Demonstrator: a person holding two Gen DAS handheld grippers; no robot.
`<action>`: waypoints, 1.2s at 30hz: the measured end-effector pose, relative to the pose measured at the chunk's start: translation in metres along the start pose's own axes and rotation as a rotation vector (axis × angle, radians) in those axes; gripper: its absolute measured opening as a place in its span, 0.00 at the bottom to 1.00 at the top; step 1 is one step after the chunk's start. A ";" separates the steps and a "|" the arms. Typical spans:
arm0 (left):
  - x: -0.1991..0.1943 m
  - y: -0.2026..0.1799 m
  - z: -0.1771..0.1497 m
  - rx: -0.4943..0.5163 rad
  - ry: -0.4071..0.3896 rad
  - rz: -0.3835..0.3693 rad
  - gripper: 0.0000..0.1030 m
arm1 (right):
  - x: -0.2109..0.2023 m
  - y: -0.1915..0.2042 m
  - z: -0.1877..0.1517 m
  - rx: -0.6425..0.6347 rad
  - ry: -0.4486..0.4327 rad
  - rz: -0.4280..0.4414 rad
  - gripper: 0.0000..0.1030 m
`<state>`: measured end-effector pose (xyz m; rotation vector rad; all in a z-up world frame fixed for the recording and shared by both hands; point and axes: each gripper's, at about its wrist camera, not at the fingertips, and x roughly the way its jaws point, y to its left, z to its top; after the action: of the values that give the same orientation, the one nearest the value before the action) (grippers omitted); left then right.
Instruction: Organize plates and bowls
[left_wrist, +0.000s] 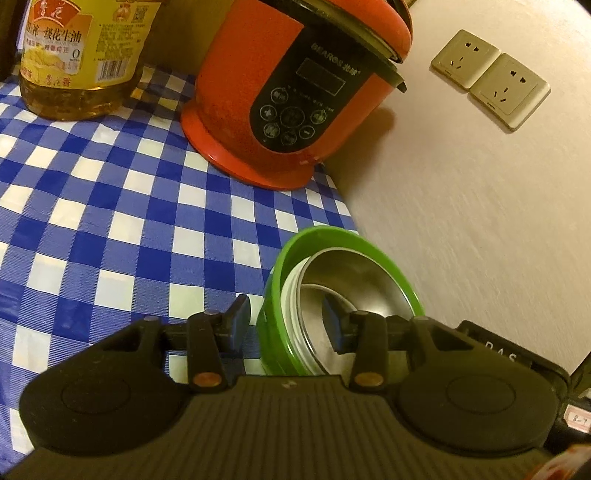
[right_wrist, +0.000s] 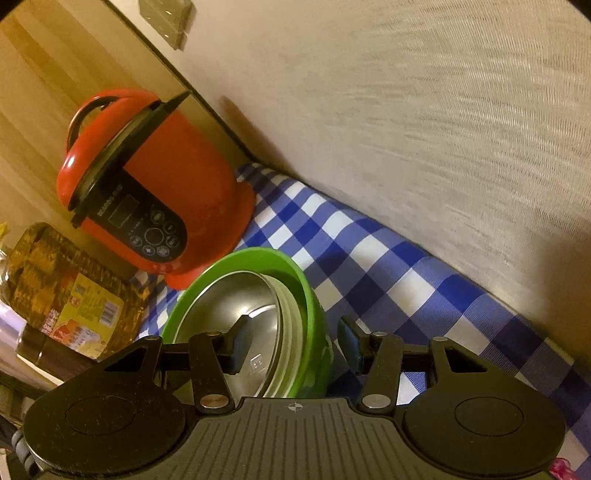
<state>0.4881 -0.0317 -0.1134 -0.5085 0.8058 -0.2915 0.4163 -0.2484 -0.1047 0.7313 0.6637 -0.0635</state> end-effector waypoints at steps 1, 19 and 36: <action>0.001 0.000 0.000 -0.002 0.002 -0.001 0.36 | 0.001 -0.001 0.000 0.007 0.004 0.002 0.50; 0.019 0.009 0.001 -0.068 0.044 -0.007 0.28 | 0.014 -0.006 0.001 0.050 0.058 0.006 0.49; 0.023 0.008 -0.003 -0.066 0.036 0.000 0.29 | 0.019 -0.008 0.000 0.061 0.083 0.017 0.39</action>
<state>0.5013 -0.0360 -0.1338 -0.5664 0.8531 -0.2750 0.4293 -0.2507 -0.1206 0.8016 0.7371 -0.0386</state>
